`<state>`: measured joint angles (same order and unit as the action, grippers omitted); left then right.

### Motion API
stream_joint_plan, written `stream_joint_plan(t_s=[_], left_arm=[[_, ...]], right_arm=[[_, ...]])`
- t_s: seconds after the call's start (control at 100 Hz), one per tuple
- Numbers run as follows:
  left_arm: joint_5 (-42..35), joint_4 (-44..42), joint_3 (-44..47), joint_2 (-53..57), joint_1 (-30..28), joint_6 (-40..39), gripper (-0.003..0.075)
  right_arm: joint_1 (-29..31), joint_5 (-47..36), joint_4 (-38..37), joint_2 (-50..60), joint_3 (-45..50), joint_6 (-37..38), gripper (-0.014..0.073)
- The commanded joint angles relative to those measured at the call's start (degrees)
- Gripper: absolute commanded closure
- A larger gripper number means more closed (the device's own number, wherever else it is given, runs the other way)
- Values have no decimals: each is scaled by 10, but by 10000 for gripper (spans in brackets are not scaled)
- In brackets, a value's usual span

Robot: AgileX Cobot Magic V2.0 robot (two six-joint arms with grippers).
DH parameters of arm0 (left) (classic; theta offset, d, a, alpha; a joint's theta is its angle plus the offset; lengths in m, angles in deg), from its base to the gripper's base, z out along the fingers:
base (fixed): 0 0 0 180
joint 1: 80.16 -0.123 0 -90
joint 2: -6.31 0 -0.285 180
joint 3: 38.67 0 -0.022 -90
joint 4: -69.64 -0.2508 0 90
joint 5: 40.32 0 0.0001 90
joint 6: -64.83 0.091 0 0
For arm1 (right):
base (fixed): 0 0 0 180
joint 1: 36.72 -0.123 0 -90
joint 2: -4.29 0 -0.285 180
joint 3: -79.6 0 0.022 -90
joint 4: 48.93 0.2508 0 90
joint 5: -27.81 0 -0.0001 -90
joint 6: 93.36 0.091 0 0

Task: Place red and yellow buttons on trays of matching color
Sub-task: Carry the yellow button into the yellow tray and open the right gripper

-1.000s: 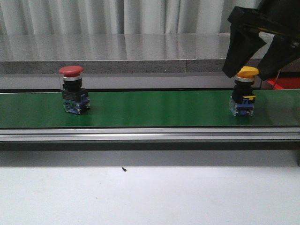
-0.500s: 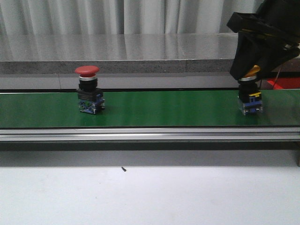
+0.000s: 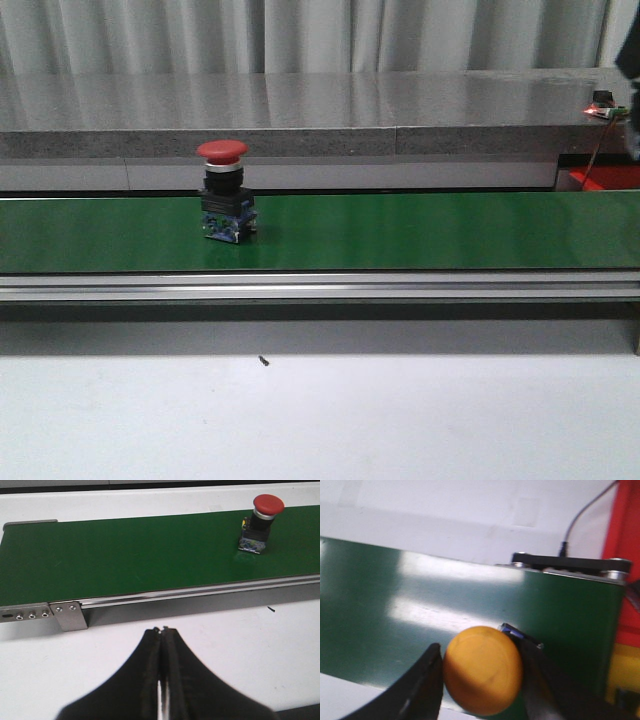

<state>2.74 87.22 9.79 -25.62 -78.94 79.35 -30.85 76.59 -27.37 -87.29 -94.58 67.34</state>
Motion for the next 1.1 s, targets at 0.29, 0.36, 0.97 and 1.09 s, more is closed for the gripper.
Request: stream_joint_plan(t_s=[0.29, 0.36, 0.97, 1.09], left_arm=[[-39, 15, -16, -3, 5, -1, 740], [-39, 15, -16, -3, 5, -1, 740], [-39, 15, -16, -3, 5, -1, 740], [-39, 15, -16, -3, 5, -1, 740]], right_arm=[[173, -27, 22, 35, -17, 3, 397], [194, -37, 23, 34, -17, 5, 397], [314, -104, 25, -11, 10, 59, 397], [314, -147, 26, -27, 44, 59, 397]])
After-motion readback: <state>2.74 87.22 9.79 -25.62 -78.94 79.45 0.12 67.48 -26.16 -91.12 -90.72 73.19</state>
